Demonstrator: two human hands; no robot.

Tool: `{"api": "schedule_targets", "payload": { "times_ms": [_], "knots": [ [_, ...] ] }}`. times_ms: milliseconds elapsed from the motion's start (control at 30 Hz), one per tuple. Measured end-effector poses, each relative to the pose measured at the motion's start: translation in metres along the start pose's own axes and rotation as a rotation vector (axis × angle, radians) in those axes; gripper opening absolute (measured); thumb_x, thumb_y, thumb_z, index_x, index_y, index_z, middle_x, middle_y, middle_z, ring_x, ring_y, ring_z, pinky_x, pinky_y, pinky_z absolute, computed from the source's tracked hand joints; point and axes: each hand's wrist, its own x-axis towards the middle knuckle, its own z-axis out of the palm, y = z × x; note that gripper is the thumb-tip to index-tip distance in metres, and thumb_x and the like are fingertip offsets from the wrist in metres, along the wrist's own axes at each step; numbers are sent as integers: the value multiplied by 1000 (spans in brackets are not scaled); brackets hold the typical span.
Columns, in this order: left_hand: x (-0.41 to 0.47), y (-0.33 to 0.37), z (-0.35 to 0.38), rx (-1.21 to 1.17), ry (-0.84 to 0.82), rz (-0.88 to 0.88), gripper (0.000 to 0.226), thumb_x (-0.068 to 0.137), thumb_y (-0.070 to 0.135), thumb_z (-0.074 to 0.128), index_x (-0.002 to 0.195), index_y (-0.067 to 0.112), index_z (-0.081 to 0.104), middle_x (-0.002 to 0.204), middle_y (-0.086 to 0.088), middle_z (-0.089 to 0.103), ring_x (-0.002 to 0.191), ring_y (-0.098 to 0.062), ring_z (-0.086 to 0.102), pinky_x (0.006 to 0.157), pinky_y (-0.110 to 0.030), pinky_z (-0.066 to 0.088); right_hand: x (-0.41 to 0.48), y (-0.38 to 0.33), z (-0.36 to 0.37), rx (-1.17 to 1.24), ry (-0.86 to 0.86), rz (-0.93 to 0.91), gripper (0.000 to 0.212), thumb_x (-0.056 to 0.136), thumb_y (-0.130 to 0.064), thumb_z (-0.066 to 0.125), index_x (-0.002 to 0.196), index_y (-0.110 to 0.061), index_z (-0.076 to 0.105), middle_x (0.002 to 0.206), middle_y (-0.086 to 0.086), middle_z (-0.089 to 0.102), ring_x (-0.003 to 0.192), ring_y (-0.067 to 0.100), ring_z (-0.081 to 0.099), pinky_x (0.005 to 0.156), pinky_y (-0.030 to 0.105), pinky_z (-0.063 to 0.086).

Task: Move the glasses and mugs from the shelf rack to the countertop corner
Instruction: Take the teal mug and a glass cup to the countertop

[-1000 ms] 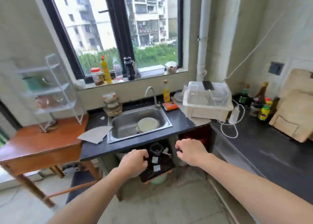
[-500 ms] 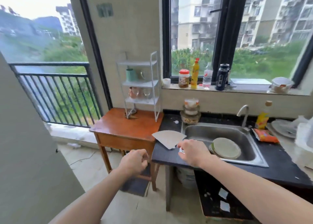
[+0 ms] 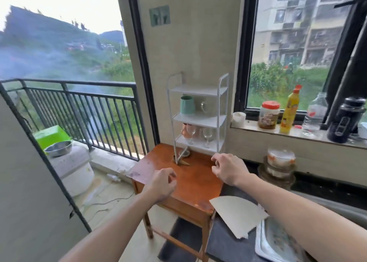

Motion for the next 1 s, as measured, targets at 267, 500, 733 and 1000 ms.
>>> {"api": "schedule_targets", "payload": {
  "times_ms": [267,500,733,1000],
  "knots": [
    [117,-20,-24,-126,57,-32,8,86,20,62,90,20,69,72,6,63,69,-14,59,57,-23,45,122,-9,12,203,78,67,30,91,-26,58,118,-15,65,97,-1,72,92,21,65,79,32,50],
    [262,-47,-42,-256,77,11,14,85,18,63,95,13,72,81,-1,66,76,-17,60,66,-23,44,247,-9,26,400,257,285,34,91,-21,60,122,-9,63,107,5,71,101,24,64,86,31,47],
    [391,-43,-50,-463,-23,31,24,87,15,60,110,11,68,103,-9,69,96,-24,62,80,-27,45,343,8,34,547,388,540,29,96,-22,53,118,-6,62,120,16,67,109,34,61,92,40,46],
    [471,-25,-19,-783,-86,-89,28,94,28,45,102,7,63,89,-8,59,77,-22,50,67,-30,36,387,20,54,818,523,681,38,97,-34,51,67,-10,52,67,4,49,69,19,44,56,32,31]
  ]
}}
